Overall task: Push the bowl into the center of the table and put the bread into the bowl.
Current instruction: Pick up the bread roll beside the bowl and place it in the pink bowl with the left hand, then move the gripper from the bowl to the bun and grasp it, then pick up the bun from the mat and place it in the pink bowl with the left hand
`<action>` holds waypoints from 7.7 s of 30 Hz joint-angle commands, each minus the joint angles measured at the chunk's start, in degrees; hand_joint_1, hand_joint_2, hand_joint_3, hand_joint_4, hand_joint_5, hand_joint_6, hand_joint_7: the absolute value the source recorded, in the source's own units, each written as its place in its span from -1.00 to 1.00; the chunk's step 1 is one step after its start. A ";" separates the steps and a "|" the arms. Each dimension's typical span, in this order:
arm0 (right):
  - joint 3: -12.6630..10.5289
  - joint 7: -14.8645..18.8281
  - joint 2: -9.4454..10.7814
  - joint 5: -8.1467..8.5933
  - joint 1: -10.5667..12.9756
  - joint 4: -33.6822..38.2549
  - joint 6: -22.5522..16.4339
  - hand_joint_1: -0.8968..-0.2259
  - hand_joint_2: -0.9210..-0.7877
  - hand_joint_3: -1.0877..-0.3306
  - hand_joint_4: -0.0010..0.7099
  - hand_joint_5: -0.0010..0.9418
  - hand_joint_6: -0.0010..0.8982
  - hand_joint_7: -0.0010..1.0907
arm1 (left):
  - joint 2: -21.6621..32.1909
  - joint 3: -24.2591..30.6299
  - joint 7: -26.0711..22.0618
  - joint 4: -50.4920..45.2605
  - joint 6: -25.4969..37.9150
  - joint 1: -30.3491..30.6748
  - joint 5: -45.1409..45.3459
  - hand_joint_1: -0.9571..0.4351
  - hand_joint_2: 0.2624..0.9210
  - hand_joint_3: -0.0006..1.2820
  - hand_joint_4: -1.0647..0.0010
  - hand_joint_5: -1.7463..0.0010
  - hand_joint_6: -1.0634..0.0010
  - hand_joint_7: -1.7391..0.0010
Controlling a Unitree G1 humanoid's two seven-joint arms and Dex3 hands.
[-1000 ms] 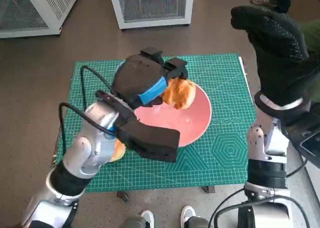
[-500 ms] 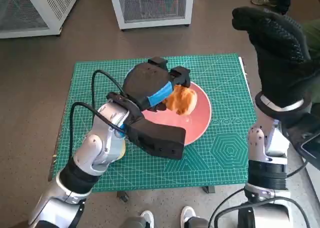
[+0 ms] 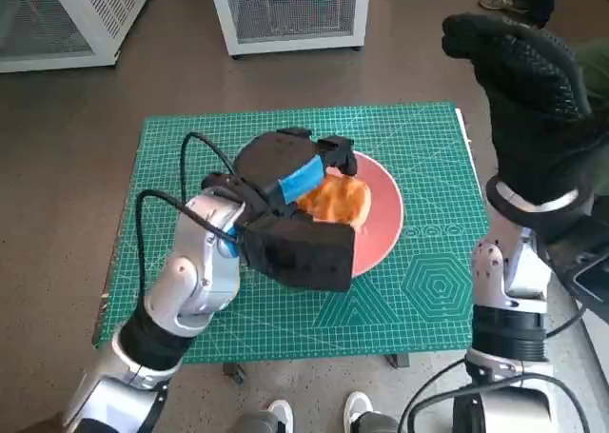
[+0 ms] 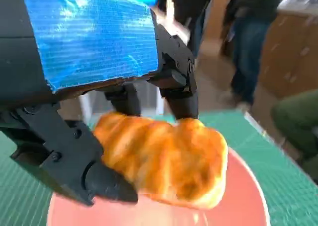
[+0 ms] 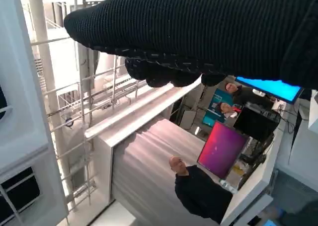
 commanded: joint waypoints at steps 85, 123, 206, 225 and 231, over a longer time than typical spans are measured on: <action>1.00 0.87 1.18 1.05 -0.97 2.44 -0.31 -0.39 -1.00 0.06 -0.14 -1.00 -0.30 -0.59 | 30.15 15.04 -23.32 -38.67 20.14 20.71 -10.62 -0.18 0.31 -0.99 0.78 0.99 0.59 0.96; 0.40 0.77 0.61 1.34 -1.44 1.44 1.27 -0.37 -1.00 0.07 -0.12 -0.99 -0.30 -0.57 | 24.92 2.64 -13.84 -23.24 20.09 23.73 -2.87 -0.05 0.36 -0.99 0.51 0.96 0.28 0.92; -0.26 6.76 2.73 6.35 -2.97 4.20 1.14 -0.30 -1.00 0.13 -0.01 -0.99 -0.24 -0.60 | 22.41 14.28 -11.89 -22.92 13.71 8.05 -0.92 0.38 0.27 -0.30 -0.38 -0.47 -0.37 -0.16; 0.24 6.45 2.72 5.47 -2.07 3.15 0.39 -0.31 -1.00 0.10 -0.02 -1.00 -0.25 -0.62 | 13.32 7.62 -3.46 -14.04 3.96 -7.15 -0.72 0.38 -0.01 -0.05 -0.35 -0.60 -0.44 -0.10; 0.14 5.29 2.55 4.15 -1.31 2.40 0.11 -0.29 -1.00 0.06 -0.06 -1.00 -0.28 -0.63 | 9.87 5.16 -0.80 -6.95 -0.97 -10.69 -1.88 0.38 0.43 -0.45 -0.34 -0.51 -0.43 -0.06</action>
